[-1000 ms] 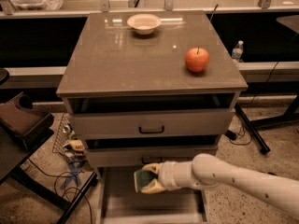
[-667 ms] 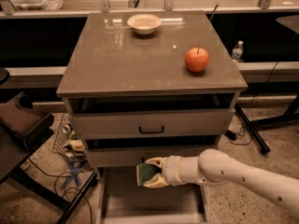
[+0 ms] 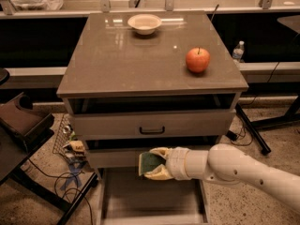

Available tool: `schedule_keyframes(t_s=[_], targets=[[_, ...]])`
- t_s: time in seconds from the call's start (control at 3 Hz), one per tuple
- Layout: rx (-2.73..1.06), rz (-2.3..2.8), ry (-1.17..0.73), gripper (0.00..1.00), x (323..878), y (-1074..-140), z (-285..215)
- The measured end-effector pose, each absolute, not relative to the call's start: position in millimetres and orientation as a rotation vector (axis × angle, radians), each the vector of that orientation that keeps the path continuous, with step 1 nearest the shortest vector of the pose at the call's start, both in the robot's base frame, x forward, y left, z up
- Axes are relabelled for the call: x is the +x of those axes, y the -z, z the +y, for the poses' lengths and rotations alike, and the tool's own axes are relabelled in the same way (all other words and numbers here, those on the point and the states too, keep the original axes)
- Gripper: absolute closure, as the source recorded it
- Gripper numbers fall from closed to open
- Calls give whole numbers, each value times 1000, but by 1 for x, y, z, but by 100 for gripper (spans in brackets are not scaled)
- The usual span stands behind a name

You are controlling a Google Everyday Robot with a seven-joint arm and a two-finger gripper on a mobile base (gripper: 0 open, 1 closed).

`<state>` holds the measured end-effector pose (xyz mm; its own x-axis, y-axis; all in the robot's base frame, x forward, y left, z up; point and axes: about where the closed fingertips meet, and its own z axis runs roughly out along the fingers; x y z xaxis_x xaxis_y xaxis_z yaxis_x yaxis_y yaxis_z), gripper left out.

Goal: Pick sponge from bottom drawer and place on counter

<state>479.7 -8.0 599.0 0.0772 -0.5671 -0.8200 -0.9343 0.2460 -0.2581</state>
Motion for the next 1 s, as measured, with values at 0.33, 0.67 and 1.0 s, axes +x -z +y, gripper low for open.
schedule_keyframes(t_s=[0.33, 0.67, 1.0], targets=[[-1432, 1602, -504, 100, 480, -599, -8], [-1425, 1612, -486, 100, 486, -620, -6], [-1385, 1630, -472, 100, 504, -690, -17]])
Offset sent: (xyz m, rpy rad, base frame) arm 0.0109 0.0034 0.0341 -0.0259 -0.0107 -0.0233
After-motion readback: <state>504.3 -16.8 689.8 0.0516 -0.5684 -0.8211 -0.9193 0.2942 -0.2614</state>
